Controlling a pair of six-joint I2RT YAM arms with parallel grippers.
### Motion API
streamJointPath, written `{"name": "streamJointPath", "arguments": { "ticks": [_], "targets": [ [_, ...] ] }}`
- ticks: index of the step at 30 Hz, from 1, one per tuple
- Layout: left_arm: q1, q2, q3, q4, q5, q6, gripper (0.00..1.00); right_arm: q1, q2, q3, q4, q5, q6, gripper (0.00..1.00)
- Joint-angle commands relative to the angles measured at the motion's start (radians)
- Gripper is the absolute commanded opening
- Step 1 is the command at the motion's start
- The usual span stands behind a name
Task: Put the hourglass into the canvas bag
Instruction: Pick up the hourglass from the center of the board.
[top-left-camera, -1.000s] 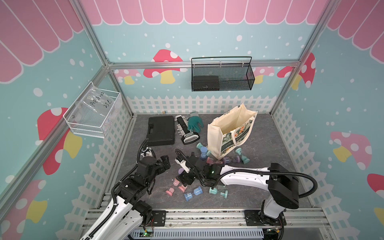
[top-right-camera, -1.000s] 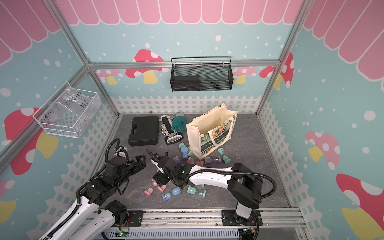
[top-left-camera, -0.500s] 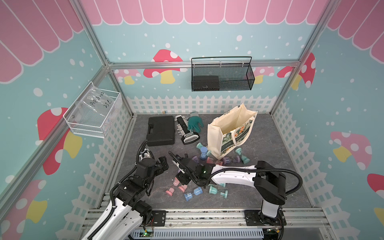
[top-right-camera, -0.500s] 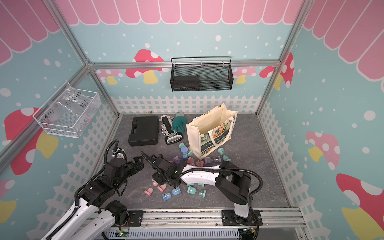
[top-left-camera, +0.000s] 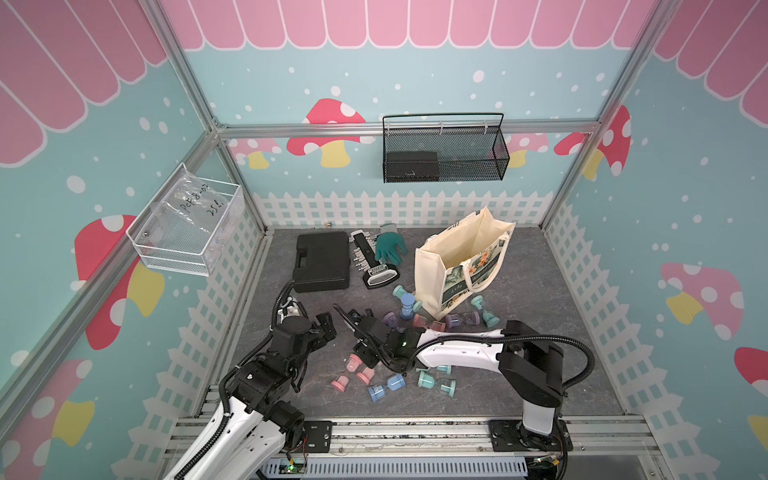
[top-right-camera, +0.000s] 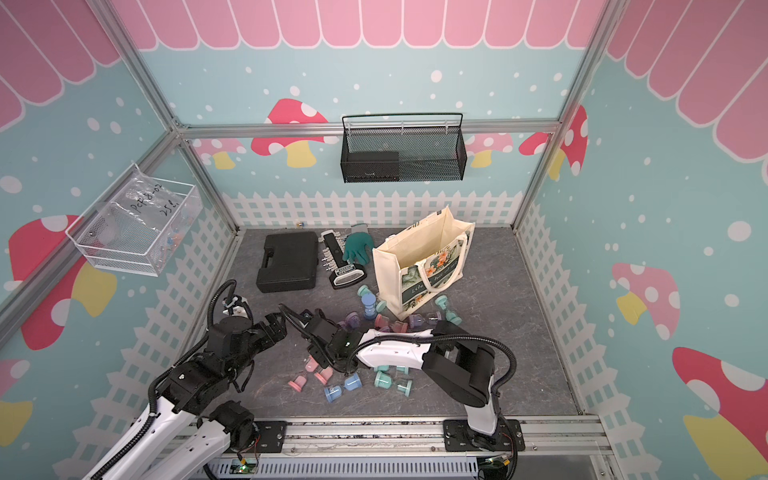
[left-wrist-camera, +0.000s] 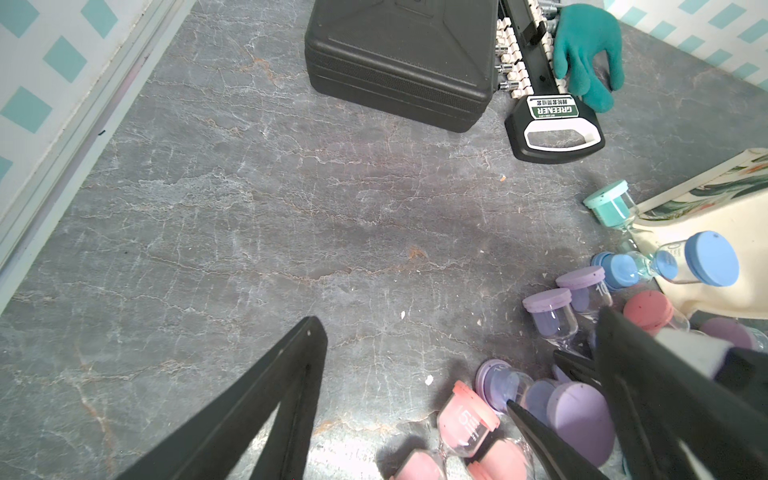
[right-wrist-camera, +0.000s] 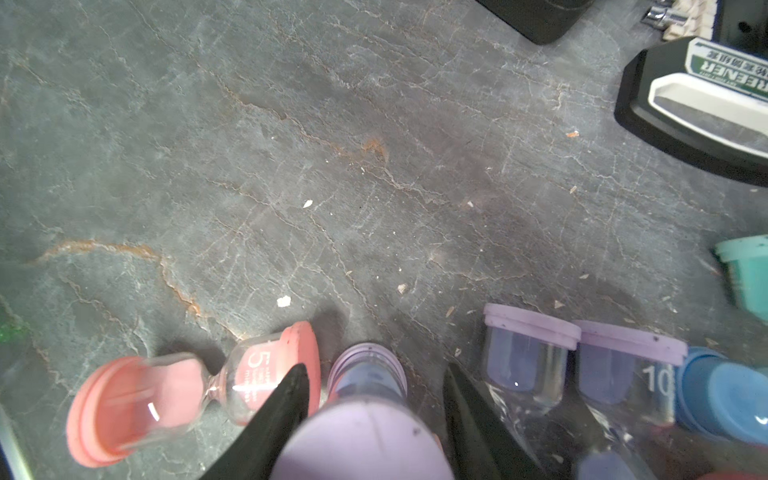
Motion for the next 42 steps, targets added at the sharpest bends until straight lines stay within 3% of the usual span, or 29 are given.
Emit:
{"name": "streamJointPath", "arguments": {
  "ticks": [1,11,28,42],
  "targets": [
    [-0.002,-0.008,-0.015,-0.019,-0.027,-0.017,0.99,0.009,0.015,0.032,-0.015,0.014,-0.011,0.48],
    [-0.002,-0.010,-0.004,-0.020,-0.024,-0.017,0.99,0.010,-0.009,0.056,-0.013,0.000,-0.046,0.35],
    [-0.002,-0.007,0.094,-0.023,-0.016,0.037,0.99,-0.010,-0.250,0.031,0.013,0.088,-0.173,0.30],
    [-0.003,0.131,0.194,0.115,0.116,0.085,0.99,-0.143,-0.459,0.053,0.061,0.086,-0.267,0.24]
  ]
}}
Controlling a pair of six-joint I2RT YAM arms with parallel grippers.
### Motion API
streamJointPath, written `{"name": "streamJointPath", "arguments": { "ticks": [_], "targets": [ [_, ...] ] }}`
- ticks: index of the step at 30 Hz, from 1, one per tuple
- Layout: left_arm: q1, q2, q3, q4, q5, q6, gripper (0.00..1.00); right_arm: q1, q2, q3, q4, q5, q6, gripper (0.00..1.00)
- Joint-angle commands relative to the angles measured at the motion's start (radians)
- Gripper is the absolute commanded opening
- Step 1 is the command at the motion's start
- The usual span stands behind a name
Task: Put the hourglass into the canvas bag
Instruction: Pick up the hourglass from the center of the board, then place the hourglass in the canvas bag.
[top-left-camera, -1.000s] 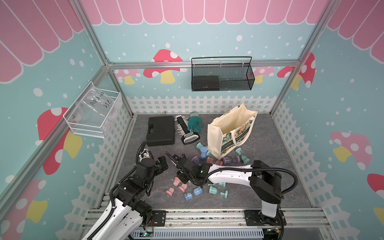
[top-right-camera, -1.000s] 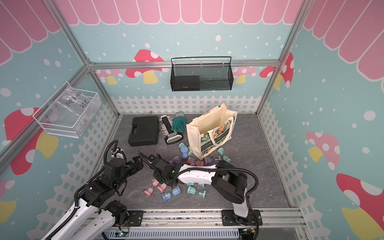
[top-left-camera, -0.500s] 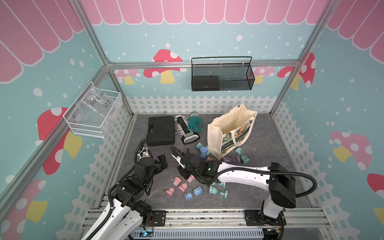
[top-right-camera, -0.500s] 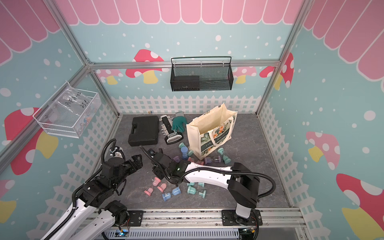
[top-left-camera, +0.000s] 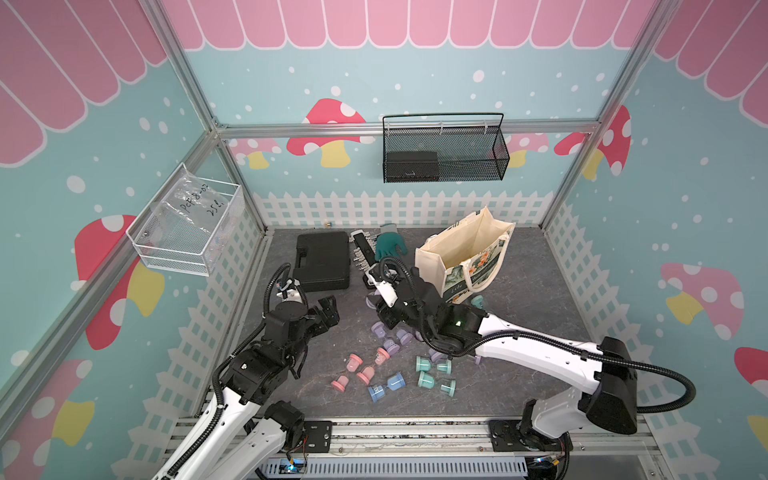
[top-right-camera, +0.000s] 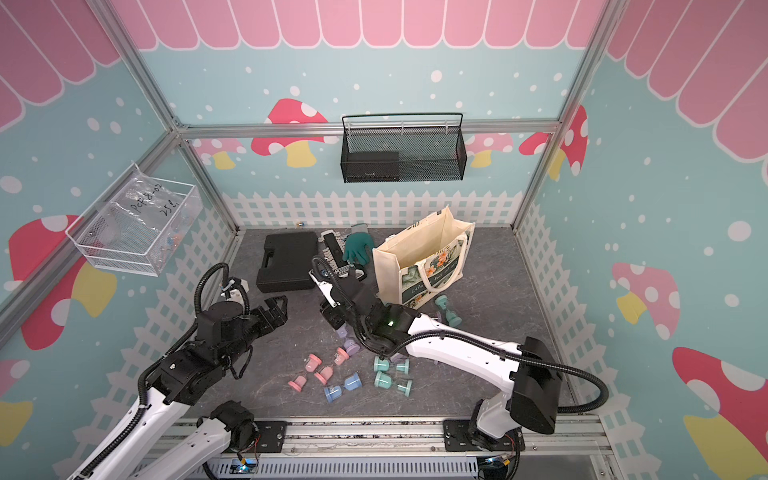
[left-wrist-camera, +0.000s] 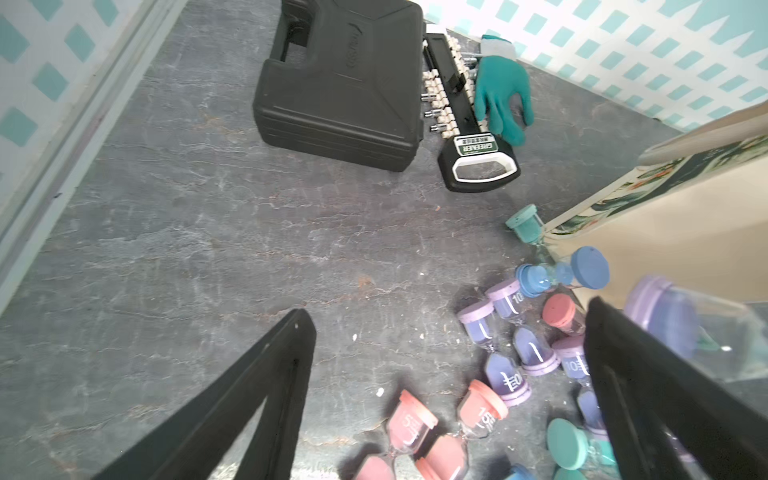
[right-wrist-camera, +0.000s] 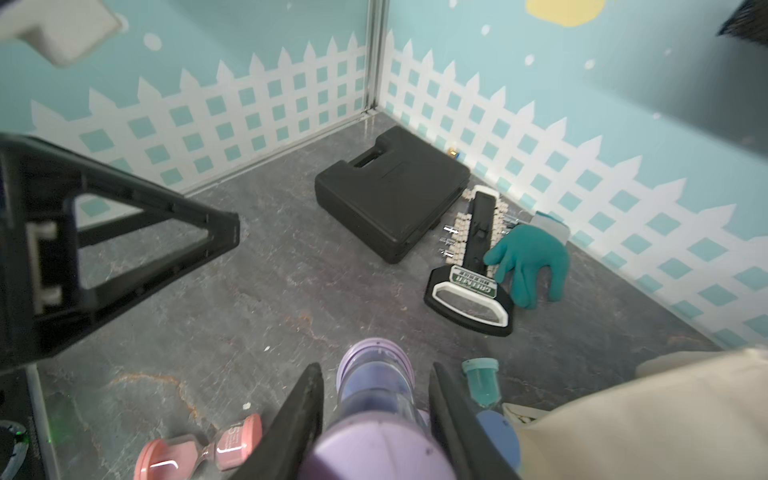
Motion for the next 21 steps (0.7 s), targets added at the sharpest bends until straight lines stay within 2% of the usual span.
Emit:
{"name": "streamJointPath", "arguments": {
  "ticks": [1,10,15,21],
  "targets": [
    [-0.004,0.035,0.032,0.071,0.061,0.017,0.99,-0.036,-0.050,0.030,0.036,0.000,-0.041,0.24],
    [-0.033,0.162,0.093,0.191,0.120,0.049,0.99,-0.208,-0.106,0.134,0.014,-0.076,-0.037,0.22],
    [-0.052,0.232,0.128,0.238,0.137,0.061,0.99,-0.306,-0.079,0.215,-0.017,-0.113,-0.028,0.21],
    [-0.079,0.307,0.176,0.278,0.163,0.077,0.99,-0.449,-0.023,0.318,-0.094,-0.216,0.024,0.20]
  ]
}}
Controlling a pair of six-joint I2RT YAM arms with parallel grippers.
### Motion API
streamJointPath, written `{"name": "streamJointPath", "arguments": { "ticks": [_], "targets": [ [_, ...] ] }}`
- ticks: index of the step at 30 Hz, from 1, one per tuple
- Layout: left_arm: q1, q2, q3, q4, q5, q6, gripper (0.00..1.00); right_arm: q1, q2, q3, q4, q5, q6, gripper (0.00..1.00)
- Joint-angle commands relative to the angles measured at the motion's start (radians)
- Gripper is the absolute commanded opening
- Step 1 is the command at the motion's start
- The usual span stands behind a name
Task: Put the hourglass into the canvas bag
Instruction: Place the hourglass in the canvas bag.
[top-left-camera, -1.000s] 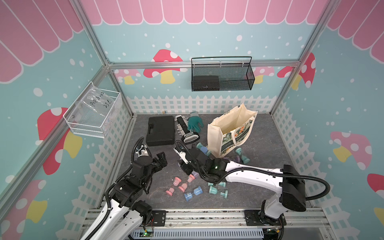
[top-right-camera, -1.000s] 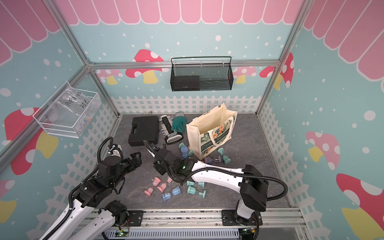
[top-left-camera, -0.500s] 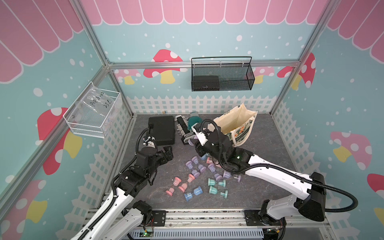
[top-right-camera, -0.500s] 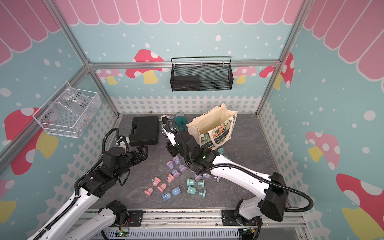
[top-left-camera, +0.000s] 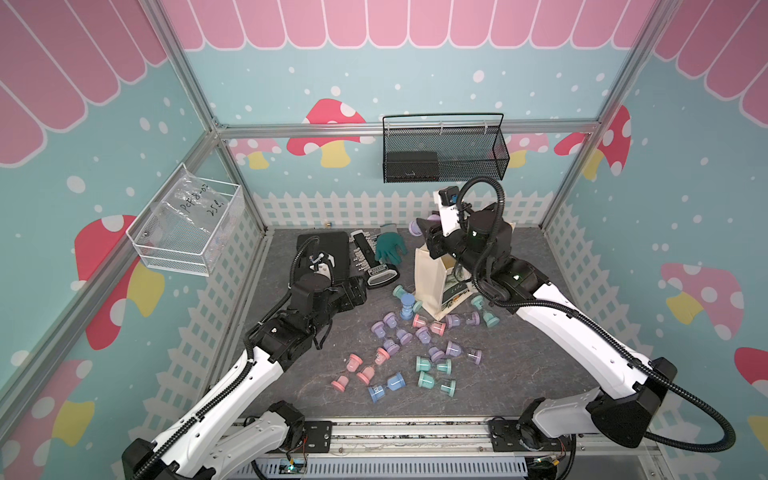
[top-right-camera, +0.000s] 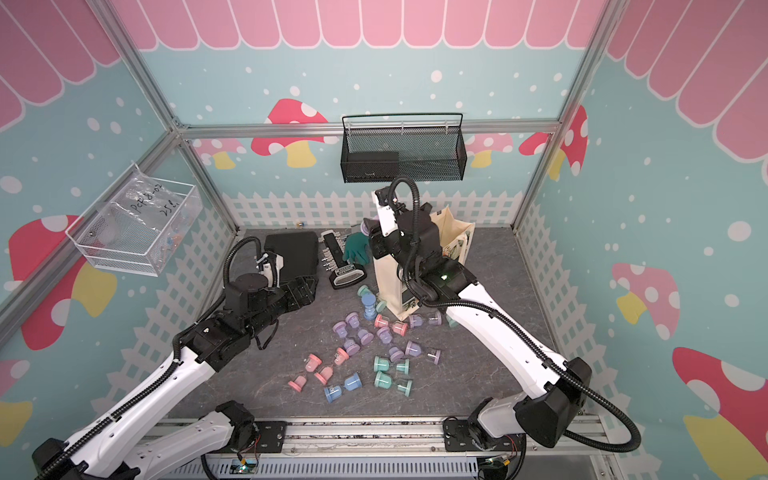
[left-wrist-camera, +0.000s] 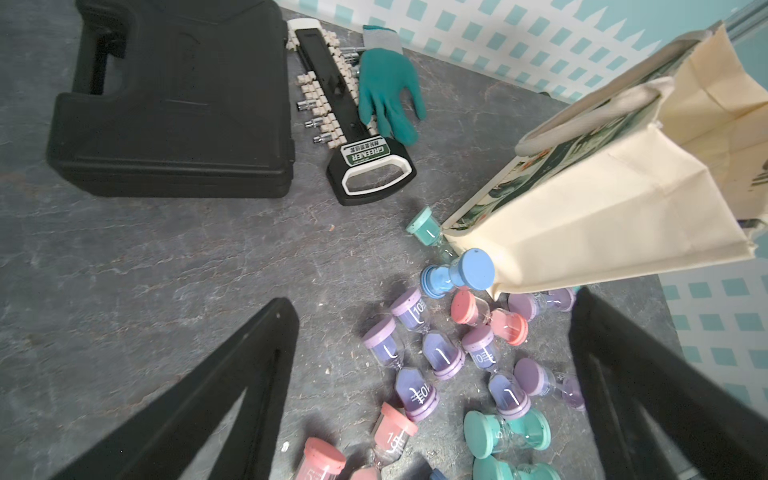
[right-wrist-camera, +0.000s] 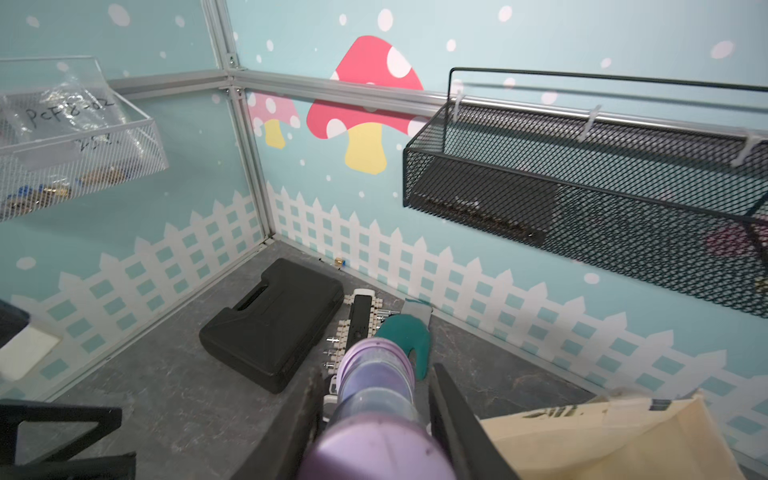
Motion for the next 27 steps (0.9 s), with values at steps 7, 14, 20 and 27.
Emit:
{"name": "streamJointPath", "arguments": {
  "ticks": [7,14,20,27],
  "targets": [
    [-0.042,0.101,0.097,0.071,0.047,0.035,0.99,-0.217,0.098,0.111,-0.125,-0.183,0.089,0.19],
    [-0.065,0.180,0.146,0.085,0.061,0.054,0.99,-0.351,0.183,0.140,-0.203,-0.254,0.145,0.17],
    [-0.080,0.238,0.182,0.091,0.070,0.062,0.99,-0.405,0.245,0.147,-0.237,-0.294,0.149,0.16],
    [-0.093,0.294,0.209,0.102,0.071,0.062,0.99,-0.431,0.360,0.187,-0.251,-0.359,0.162,0.16]
  ]
}}
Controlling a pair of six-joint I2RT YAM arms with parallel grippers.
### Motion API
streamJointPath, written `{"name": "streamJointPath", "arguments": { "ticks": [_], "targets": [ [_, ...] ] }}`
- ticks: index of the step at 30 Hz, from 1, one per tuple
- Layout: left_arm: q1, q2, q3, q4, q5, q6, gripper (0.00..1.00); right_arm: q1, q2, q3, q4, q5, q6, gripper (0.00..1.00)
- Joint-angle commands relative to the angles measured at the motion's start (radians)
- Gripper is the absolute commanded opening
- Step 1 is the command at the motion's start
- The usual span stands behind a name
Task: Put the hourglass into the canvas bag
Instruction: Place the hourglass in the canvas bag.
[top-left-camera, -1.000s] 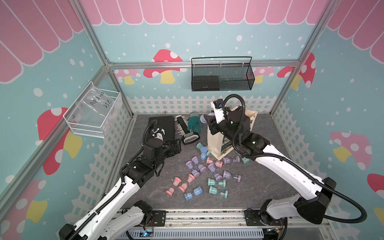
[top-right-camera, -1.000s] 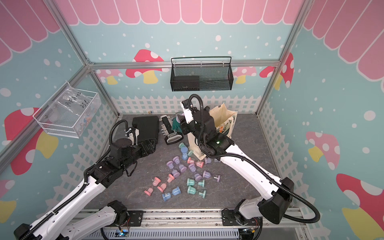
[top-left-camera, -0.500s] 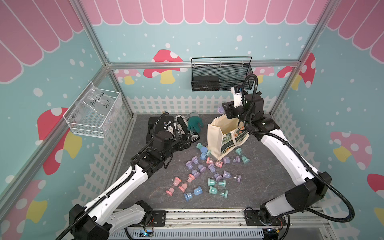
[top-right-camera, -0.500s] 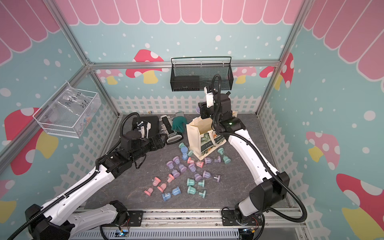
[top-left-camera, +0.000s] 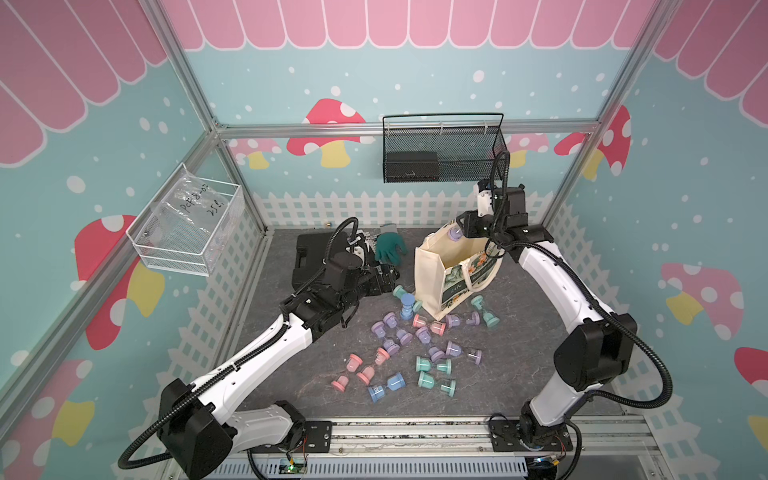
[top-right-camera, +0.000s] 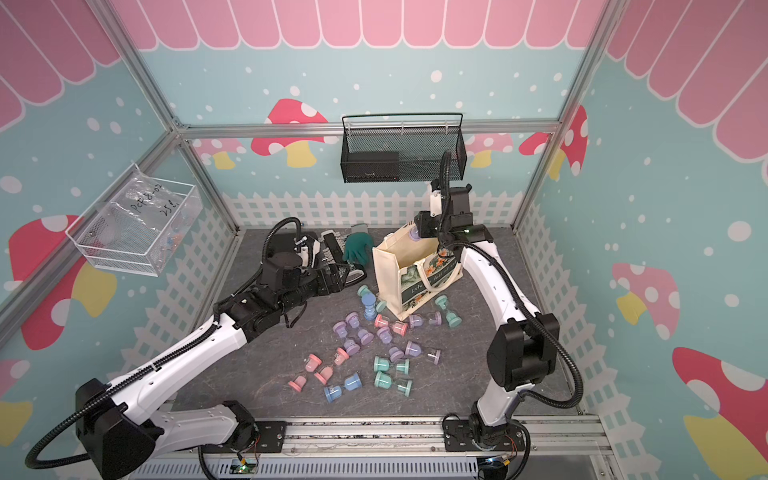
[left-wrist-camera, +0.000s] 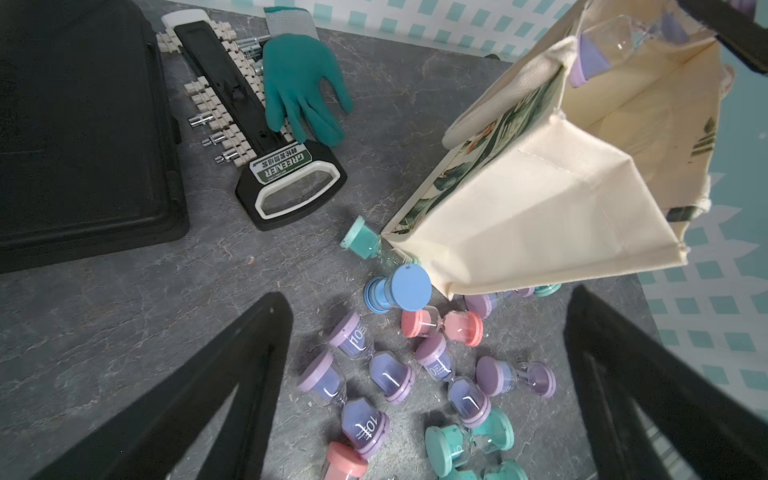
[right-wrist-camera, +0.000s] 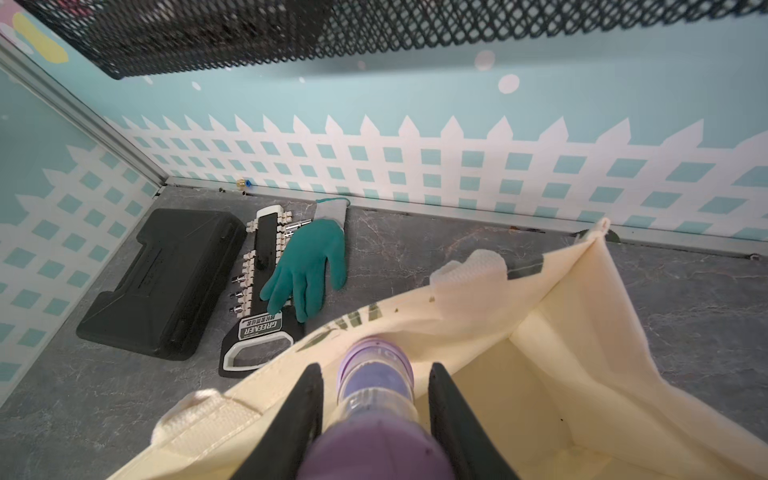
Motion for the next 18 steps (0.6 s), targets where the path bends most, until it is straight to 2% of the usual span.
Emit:
{"name": "streamJointPath", "arguments": {
  "ticks": [1,9,18],
  "targets": [
    [-0.008,0.021,0.036,0.020,0.009,0.008,0.99,-0.003,0.059,0.048,-0.013,-0.055,0.014,0.16],
    [-0.011,0.045,0.036,0.020,0.003,0.007,0.99,-0.003,0.165,0.086,-0.027,-0.070,0.018,0.16],
    [-0.011,0.050,0.028,0.020,-0.006,0.008,1.00,0.000,0.269,0.102,-0.087,0.044,-0.029,0.16]
  ]
}}
